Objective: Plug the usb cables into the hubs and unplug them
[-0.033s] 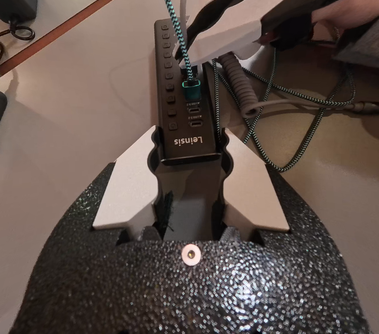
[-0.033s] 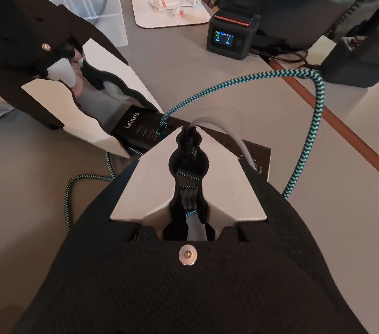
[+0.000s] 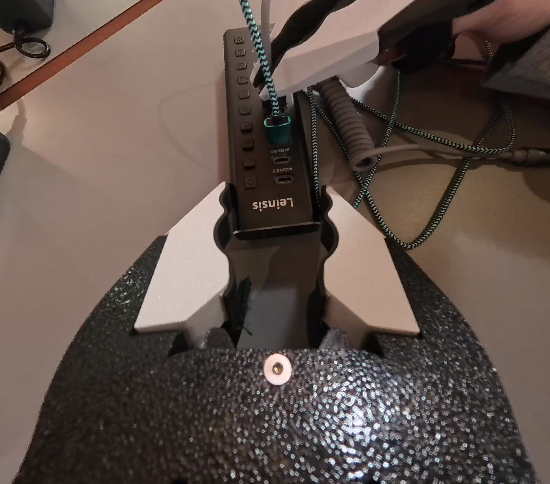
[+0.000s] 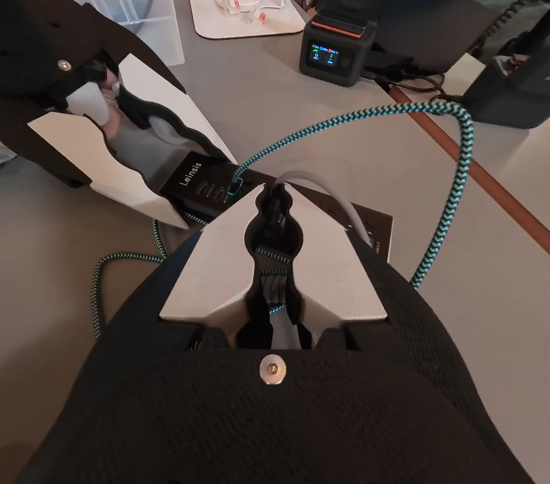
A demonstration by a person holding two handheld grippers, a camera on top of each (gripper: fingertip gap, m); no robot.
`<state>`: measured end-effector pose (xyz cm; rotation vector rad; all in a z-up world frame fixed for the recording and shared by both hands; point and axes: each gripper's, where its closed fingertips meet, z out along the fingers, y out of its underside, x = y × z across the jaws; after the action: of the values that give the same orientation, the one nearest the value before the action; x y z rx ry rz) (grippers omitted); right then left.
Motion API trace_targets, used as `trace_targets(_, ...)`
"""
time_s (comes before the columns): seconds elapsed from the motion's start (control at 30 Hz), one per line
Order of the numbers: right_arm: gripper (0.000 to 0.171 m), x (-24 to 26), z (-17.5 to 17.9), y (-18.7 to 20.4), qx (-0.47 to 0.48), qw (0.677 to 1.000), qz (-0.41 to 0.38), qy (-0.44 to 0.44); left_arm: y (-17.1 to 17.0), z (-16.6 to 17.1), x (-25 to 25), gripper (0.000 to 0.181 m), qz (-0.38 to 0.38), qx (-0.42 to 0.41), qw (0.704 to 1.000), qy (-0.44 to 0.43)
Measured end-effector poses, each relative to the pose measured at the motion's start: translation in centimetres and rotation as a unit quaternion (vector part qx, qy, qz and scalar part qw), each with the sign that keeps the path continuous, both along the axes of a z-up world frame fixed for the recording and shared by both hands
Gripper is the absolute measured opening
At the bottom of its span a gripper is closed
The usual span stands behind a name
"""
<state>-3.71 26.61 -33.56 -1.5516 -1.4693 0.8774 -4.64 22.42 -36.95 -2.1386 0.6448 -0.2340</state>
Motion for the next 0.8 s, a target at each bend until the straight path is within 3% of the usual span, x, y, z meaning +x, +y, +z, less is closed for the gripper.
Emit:
trace_targets(0.2, 0.006, 0.1, 0.3, -0.1, 0.029, 0.999, -0.032, 0.016, 0.1, -0.1, 0.1, 0.06, 0.018, -0.004, 1.0, -0.006)
trace_targets(0.3, 0.017, 0.7, 1.2, -0.1, 0.097, 0.993, -0.055, 0.036, 0.1, -0.3, 0.2, 0.085, 0.022, -0.005, 1.0, -0.012)
trace_targets(0.37, 0.017, 1.5, 2.2, 0.4, 0.143, 0.984, -0.093, 0.055, 0.0, 0.5, 0.6, 0.087, 0.017, 0.007, 0.999, -0.035)
trace_targets(0.5, 0.018, 3.4, 4.5, 0.1, 0.215, 0.96, -0.154, 0.092, -0.3, 1.2, 0.2, 0.082, 0.025, 0.018, 0.998, -0.053)
trace_targets(0.8, 0.017, 3.7, 1.6, -3.5, 0.187, 0.976, -0.111, 0.019, -0.1, 1.3, -0.3, 0.063, 0.038, 0.018, 0.997, -0.071)
